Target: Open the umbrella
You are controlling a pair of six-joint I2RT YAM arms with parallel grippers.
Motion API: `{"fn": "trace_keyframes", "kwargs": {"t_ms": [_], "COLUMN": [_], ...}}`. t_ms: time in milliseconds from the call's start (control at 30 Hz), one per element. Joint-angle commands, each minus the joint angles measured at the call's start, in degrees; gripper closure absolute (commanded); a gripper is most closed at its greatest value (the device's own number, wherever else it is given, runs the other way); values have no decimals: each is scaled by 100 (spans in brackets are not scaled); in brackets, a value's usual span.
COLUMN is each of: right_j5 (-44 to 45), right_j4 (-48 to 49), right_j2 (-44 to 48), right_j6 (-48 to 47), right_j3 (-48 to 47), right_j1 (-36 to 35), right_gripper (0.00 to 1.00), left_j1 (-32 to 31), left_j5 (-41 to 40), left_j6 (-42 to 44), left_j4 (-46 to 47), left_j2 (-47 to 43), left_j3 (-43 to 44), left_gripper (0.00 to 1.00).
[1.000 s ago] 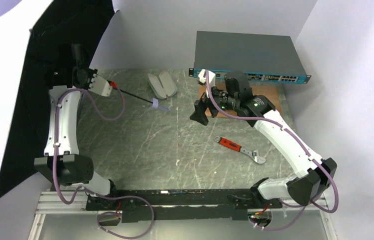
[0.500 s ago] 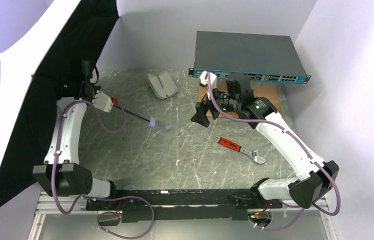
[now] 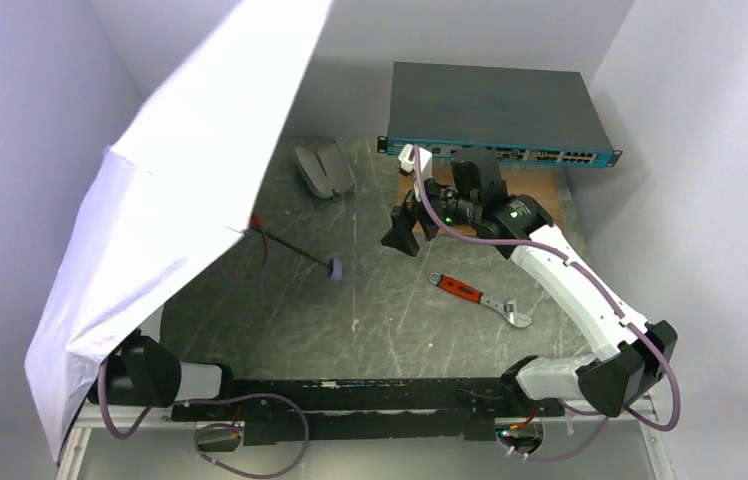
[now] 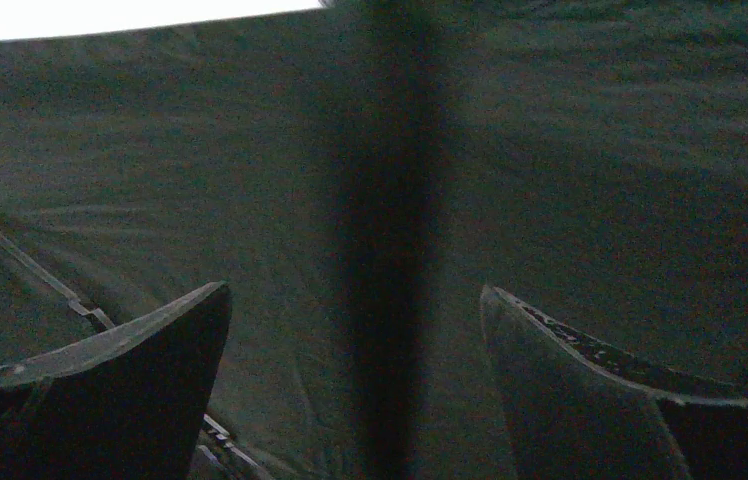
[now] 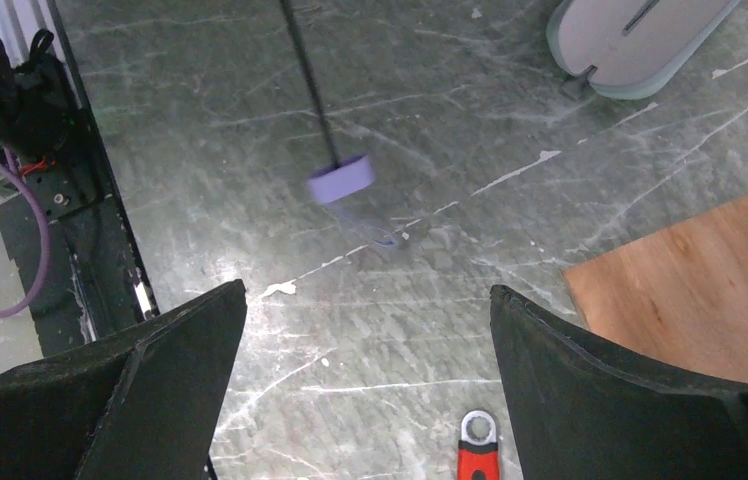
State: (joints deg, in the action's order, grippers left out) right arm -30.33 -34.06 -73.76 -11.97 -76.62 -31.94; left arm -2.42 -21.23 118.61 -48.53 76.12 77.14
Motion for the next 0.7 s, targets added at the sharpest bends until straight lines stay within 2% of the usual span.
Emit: {"fn": "trace_keyframes", "kwargs": {"t_ms": [0,133,233,300,367,500,667], "right_j5": [124,419,685,874,1063,1371,1779], "right_j4": [110,-12,-34,-1,26,62,193], "right_j2": [182,322,580,821,1057,1499,2034], "right_j6": [-90,-340,-543,-640,-698,-741,-841], "right_j3": [31,242,638,1034,1317,1777,2211], "right_j1": [21,92,217,319,403,621,676], "right_gripper": [7,7,7,6,6,6,5], "left_j1": [-793,-1964,-2848,-3348,-3789,-4302,-4871], "left_j5": [687,488,-135,-530,-707,-537,-1089], "left_j6": [1134,82,-1147,-2154,-3339,-5331,-6378], "left_j4": [466,972,1497,1643,1348,1034,1914], "left_j2": [-224,-4,603,1214,1933,2557,2359], "left_j3": [-690,-1455,-1699,-1502,-891,-80,-360], "left_gripper": [0,0,0,0,0,0,0]}}
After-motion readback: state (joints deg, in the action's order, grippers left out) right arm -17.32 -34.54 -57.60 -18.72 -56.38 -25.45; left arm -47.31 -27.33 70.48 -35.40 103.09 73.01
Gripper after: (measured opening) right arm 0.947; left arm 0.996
